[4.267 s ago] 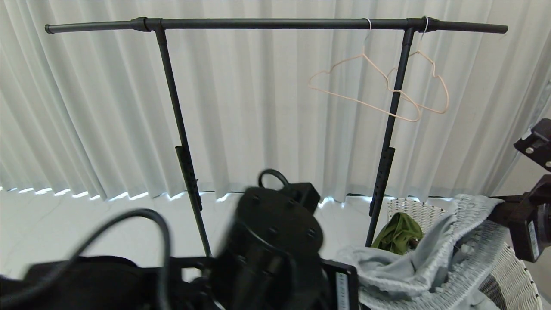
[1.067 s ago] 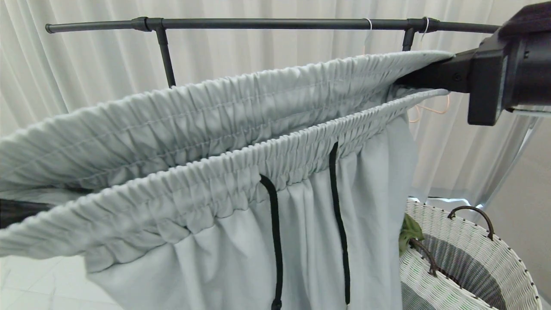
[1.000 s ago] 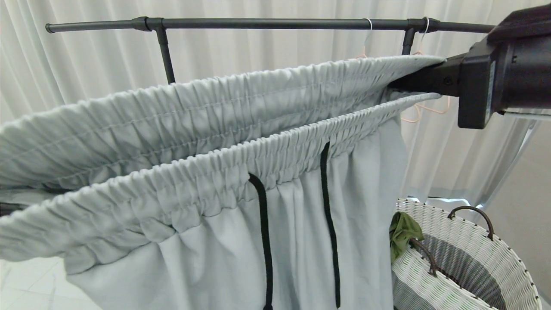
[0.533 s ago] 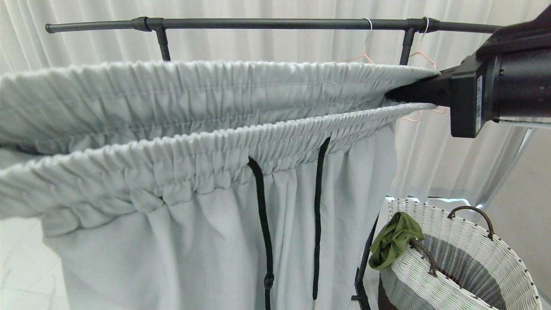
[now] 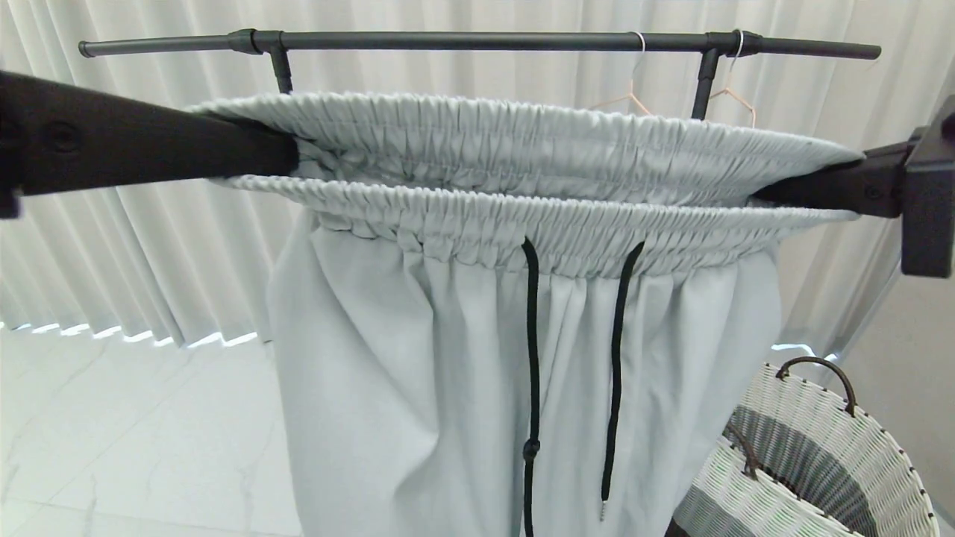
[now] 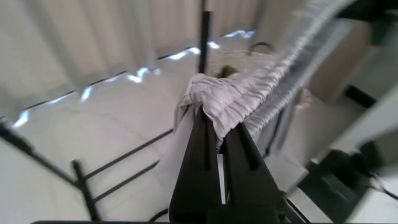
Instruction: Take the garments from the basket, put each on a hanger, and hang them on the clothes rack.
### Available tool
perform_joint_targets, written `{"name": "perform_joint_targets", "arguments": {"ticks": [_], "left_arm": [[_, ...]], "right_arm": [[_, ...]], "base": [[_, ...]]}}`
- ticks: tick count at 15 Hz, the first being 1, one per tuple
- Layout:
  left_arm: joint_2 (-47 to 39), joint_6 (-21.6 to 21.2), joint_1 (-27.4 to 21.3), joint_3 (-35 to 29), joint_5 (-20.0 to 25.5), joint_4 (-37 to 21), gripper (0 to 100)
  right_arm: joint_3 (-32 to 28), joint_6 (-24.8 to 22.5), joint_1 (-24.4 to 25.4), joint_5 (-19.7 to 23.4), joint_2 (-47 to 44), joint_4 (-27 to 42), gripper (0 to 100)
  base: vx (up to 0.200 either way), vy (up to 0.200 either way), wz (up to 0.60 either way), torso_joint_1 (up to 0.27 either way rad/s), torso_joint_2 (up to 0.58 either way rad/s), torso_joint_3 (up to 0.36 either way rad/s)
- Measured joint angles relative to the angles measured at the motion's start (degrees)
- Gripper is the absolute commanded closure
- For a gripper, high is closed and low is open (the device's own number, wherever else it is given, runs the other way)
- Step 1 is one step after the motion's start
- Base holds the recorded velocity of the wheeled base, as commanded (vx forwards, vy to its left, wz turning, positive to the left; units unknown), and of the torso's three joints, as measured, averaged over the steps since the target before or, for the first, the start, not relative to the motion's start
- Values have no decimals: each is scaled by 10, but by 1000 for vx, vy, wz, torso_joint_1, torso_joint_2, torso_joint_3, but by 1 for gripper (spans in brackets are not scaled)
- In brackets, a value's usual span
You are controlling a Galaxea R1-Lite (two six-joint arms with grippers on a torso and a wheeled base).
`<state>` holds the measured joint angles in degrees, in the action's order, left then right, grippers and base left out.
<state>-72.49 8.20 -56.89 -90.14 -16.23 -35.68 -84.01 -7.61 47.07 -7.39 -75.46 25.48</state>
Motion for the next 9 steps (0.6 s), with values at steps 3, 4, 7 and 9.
{"name": "perform_joint_targets", "arguments": {"ticks": [3, 4, 7, 9], "left_arm": [[-35, 1, -1, 3, -47, 14, 100], [-40, 1, -2, 5, -47, 14, 100], [-48, 1, -5, 5, -48, 15, 100], [-49, 1, -6, 5, -48, 16, 100]], "right_arm": [[35, 0, 0, -1, 26, -11, 100], [38, 0, 0, 0, 29, -11, 100], [41, 0, 2, 1, 30, -9, 100], [42, 0, 3, 2, 29, -6, 0]], "base": [[0, 0, 0, 0, 0, 0], [0, 0, 0, 0, 0, 0], [0, 0, 0, 0, 0, 0], [0, 0, 0, 0, 0, 0]]}}
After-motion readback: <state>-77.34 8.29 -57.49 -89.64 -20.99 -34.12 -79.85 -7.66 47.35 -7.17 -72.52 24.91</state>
